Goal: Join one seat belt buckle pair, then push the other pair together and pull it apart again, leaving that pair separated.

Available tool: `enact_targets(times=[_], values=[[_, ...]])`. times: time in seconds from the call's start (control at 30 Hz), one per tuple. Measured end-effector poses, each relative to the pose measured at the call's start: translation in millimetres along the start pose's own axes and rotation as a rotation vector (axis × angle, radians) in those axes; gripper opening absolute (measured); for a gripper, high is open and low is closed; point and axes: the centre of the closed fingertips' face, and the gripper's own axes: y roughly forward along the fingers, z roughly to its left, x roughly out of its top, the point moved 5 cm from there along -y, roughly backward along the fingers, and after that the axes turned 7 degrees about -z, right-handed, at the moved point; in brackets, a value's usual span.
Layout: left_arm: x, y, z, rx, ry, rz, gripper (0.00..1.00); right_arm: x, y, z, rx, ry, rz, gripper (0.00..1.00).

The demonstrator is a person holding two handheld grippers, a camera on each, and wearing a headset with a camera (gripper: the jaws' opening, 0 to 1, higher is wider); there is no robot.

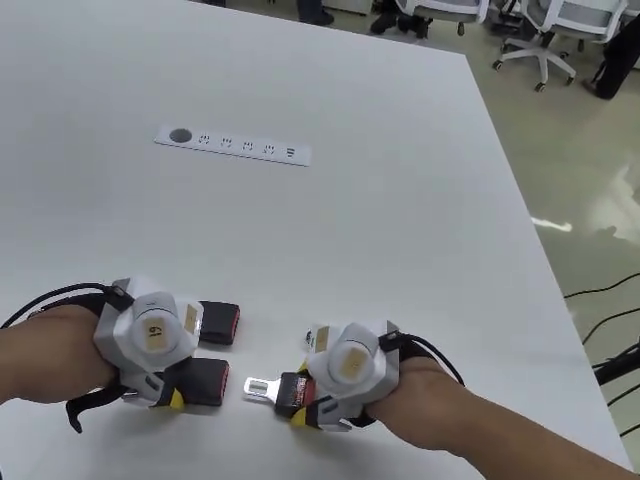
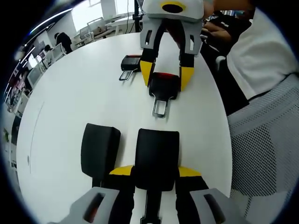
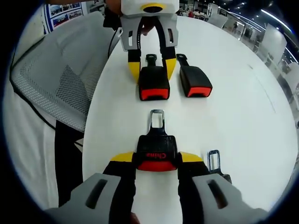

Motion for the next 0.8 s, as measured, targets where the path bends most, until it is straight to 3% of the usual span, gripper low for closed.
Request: enact_targets(times=[0.3,0.37,0.8], values=[[-2.7,1.0,1.7,-0.002,0.003,0.001,0.34,9.8,7.6,1.1,0.014,-0.014,0.001,0.33],[-2.5,0.7,1.4,-0.004,0.005,0.002,0.34,15.6,2.5,4.5,0.017,-0.017,0.000,0.33],[-8.4,4.4,5.4,-0.008,0.013,0.014,0.34,17.0,14.3,0.8,0.016,-0.016,-0.018,0.33]])
